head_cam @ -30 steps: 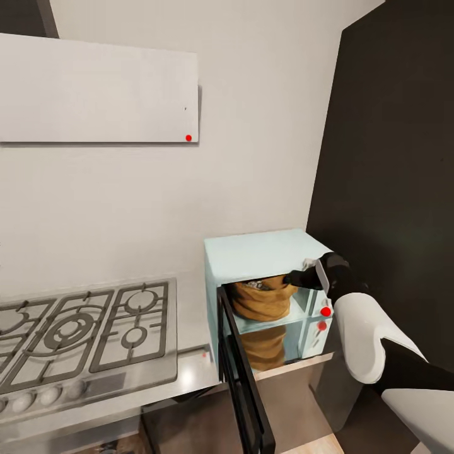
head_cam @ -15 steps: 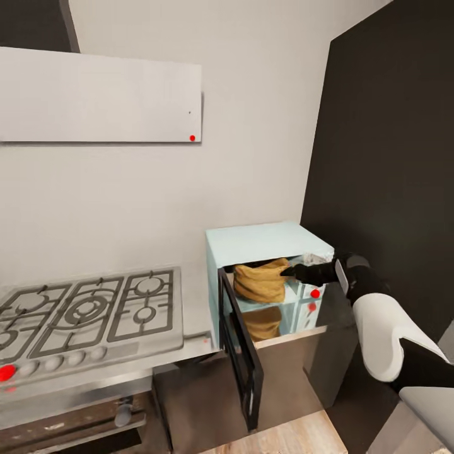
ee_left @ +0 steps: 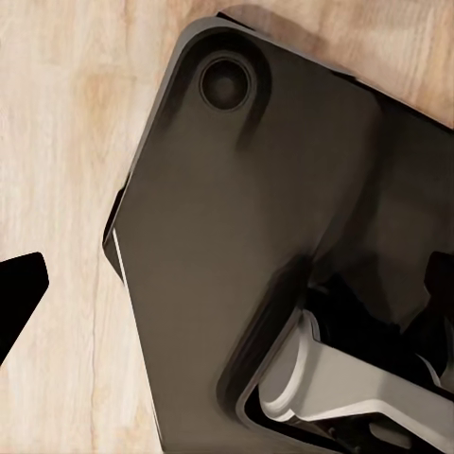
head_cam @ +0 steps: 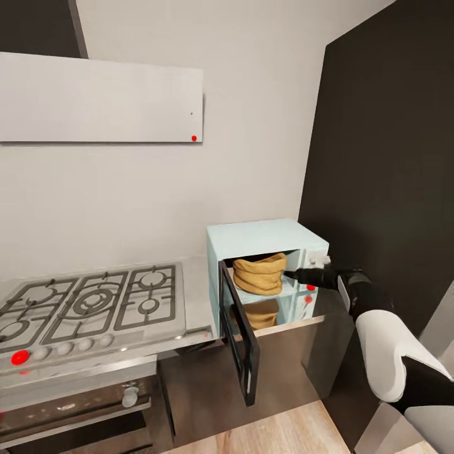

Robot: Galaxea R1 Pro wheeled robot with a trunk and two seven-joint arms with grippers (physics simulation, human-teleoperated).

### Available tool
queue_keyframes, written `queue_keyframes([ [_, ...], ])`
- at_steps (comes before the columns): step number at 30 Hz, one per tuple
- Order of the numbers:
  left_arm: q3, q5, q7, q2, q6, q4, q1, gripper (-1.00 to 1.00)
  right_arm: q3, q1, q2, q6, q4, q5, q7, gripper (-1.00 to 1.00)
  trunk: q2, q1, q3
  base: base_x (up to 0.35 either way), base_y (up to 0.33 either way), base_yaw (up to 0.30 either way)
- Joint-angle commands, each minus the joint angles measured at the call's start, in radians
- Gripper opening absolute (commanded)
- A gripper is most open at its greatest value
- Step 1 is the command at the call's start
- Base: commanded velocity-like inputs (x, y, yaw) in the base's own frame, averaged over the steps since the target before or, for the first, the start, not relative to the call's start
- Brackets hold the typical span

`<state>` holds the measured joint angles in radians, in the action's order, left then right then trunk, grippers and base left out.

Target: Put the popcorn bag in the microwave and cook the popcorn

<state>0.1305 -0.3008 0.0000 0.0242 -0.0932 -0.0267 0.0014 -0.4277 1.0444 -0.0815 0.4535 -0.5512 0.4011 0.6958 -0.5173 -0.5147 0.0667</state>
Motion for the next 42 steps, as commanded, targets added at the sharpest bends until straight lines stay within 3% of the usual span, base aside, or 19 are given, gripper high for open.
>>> queue_keyframes([
  [1, 0.008, 0.000, 0.000, 0.000, -0.001, -0.001, 0.000, 1.00, -0.007, -0.006, 0.003, -0.042, 0.000, 0.011, 0.008, 1.00, -0.002, 0.000, 0.002, 0.000, 0.000, 0.000],
  [2, 0.008, 0.000, 0.000, 0.000, -0.001, -0.002, 0.000, 1.00, -0.006, -0.021, 0.007, -0.091, 0.000, 0.013, 0.008, 1.00, -0.002, 0.000, 0.002, 0.000, 0.000, 0.000],
  [4, 0.008, 0.000, 0.000, 0.000, -0.002, -0.002, 0.000, 1.00, -0.006, -0.034, 0.008, -0.119, 0.000, 0.014, 0.009, 1.00, -0.002, 0.000, 0.002, 0.000, 0.000, 0.000],
  [11, 0.008, 0.000, 0.000, 0.000, -0.002, -0.002, 0.000, 1.00, -0.006, -0.050, 0.010, -0.164, 0.001, 0.013, 0.010, 1.00, -0.002, 0.000, 0.002, 0.000, 0.000, 0.000],
  [14, 0.009, 0.000, 0.000, 0.000, -0.002, -0.002, 0.000, 1.00, -0.006, -0.062, 0.032, -0.188, 0.003, 0.014, -0.002, 1.00, -0.002, 0.000, 0.002, 0.000, 0.000, 0.000],
  [17, 0.010, 0.000, 0.000, 0.000, -0.002, -0.002, 0.000, 1.00, -0.008, -0.073, 0.075, -0.256, 0.026, 0.011, -0.010, 1.00, -0.002, 0.000, 0.002, 0.000, 0.000, 0.000],
  [24, 0.008, 0.000, 0.000, 0.000, 0.000, -0.001, 0.000, 1.00, -0.009, -0.076, 0.079, -0.369, 0.085, 0.014, -0.001, 1.00, -0.002, 0.000, 0.002, 0.081, 0.000, 0.000],
  [42, 0.007, 0.000, 0.000, -0.001, -0.001, -0.002, 0.000, 1.00, -0.007, -0.076, 0.086, -0.377, 0.132, 0.016, 0.008, 1.00, -0.002, 0.000, 0.002, 0.268, 0.000, 0.000],
])
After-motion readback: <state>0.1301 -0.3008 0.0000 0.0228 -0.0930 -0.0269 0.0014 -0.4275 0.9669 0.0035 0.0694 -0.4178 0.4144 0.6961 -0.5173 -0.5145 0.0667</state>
